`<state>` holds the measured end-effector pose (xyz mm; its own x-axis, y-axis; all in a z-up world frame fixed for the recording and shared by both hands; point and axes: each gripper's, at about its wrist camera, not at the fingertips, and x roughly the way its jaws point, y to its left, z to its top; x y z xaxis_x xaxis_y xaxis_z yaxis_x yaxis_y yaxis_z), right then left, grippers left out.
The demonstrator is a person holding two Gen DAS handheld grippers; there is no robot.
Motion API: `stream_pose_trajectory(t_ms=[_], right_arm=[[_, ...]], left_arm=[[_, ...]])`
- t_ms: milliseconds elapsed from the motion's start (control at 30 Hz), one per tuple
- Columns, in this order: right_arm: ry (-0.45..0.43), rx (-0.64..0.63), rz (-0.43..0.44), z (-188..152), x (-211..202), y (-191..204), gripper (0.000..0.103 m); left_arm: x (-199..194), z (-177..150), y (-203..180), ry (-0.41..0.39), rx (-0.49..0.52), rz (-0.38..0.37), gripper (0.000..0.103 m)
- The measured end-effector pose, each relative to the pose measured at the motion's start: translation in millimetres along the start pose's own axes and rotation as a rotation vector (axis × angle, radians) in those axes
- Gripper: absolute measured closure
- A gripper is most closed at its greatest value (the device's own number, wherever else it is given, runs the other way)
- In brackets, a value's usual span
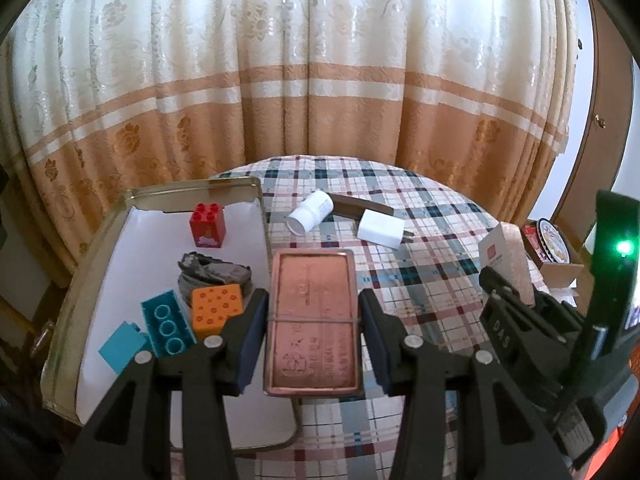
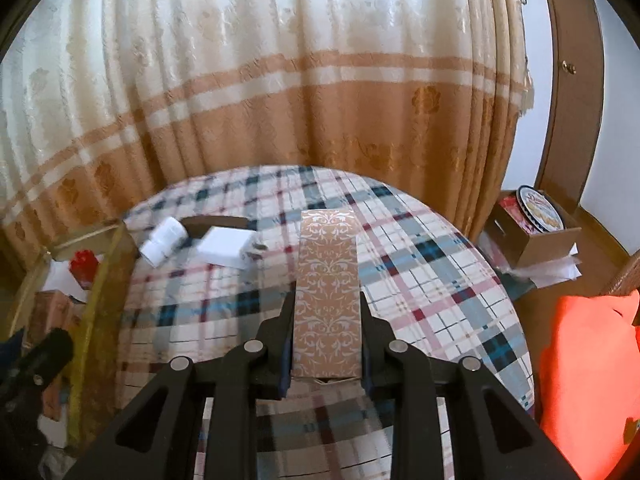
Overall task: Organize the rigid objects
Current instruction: 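Lift the copper plate with the left tool while the right tool carries the pink box toward the tray, then carry the copper plate with the left tool while the right tool carries the pink box over the tray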
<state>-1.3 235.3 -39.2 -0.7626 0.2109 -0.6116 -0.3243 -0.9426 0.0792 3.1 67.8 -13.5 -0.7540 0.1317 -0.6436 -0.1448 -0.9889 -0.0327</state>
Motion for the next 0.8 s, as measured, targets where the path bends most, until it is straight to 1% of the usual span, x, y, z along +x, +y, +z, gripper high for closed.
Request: stream_pose_trajectory(t_ms=[167, 433, 633, 800], right_arm=[[0.021, -0.026, 0.059, -9.4, -4.1, 21.5, 0.075], [0.017, -0.062, 0.104, -15.9, -14.1, 45.1, 0.075], [-0.003, -0.064, 0.131, -7.9, -26.6, 53.2, 0.075], [-0.029, -0.068, 0.165, 1.3, -37.9, 62.8, 0.075]], left_arm=[[-2.7, -1.3, 10.1, -0.005, -0.007, 0.010, 0.057], [-6.1, -4.4, 22.5, -0.002, -0.018, 0.008, 0.057], [-11.3, 1.5, 33.8, -0.017, -0.038, 0.014, 0.057], [-14.0, 6.2, 46.4, -0.026, -0.054, 0.042, 0.057]])
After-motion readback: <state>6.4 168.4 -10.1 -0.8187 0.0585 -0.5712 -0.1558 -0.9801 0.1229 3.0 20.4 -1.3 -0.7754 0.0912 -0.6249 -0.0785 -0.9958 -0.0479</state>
